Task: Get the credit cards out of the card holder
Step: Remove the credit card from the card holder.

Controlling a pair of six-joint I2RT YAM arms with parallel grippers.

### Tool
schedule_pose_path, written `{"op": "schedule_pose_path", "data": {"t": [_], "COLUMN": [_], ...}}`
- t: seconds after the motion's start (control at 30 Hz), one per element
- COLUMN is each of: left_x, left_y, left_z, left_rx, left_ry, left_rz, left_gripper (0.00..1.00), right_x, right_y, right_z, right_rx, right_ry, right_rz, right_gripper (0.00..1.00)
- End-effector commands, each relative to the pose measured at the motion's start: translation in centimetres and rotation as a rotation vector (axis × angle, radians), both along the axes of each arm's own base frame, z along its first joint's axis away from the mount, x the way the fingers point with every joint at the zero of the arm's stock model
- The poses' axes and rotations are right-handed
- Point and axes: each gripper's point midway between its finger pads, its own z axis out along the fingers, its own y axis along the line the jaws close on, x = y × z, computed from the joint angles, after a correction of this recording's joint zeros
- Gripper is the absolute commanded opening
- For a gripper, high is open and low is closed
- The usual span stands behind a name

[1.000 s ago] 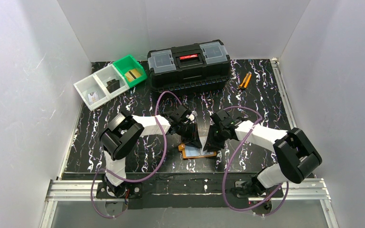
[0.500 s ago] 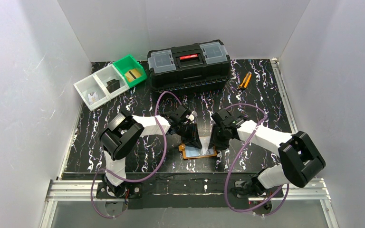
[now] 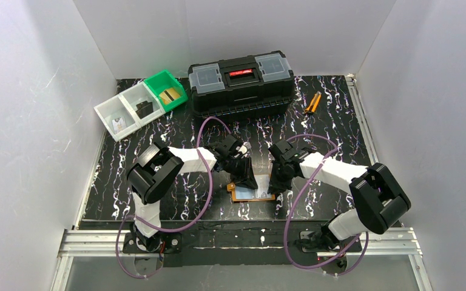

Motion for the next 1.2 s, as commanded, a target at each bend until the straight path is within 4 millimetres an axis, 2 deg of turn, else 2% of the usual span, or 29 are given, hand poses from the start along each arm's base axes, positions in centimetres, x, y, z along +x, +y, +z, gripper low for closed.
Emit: {"op": "schedule_pose_path", "data": {"t": [0.0,0.17,0.43,0.53,0.7,0.97,1.17], "left_x": [-0.7,-0.7,-1.3,-1.2,-0.9,-0.9,-1.0], "left_y": [0.9,2.9,2.0,0.8,-0.3,-0.5,0.4], "left_z": [-1.1,-2.4,-3.2,-2.4,-0.4,1.7,2.0], "left_rx": [0.041,0.159,0.094,0.026,-0.057,-0.132,-0.097], "left_ry": [0.013,-0.011,0.041,0.057,0.062,0.07,0.048], "left_rz": [-0.013,-0.024,-0.013,-0.001,0.017,0.022,0.016], "left_gripper": [0.21,0.22,0.17,0.14,0.11,0.0,0.0], "right_x": [0.2,-0.3,-0.5,-0.5,-0.3,-0.5,-0.5], "right_y": [0.6,0.3,1.5,2.3,2.3,1.7,0.7], "right_z": [-0.6,-1.4,-1.7,-1.7,-1.7,-2.3,-2.5], "right_rx": [0.011,-0.004,0.059,0.09,0.082,0.052,0.011], "right_ry": [0.009,0.033,0.056,0.068,0.063,0.073,0.075], "right_rz": [-0.004,-0.008,0.006,0.013,0.016,0.007,-0.011], "right_gripper": [0.19,0.14,0.11,0.1,0.09,0.08,0.06]}}
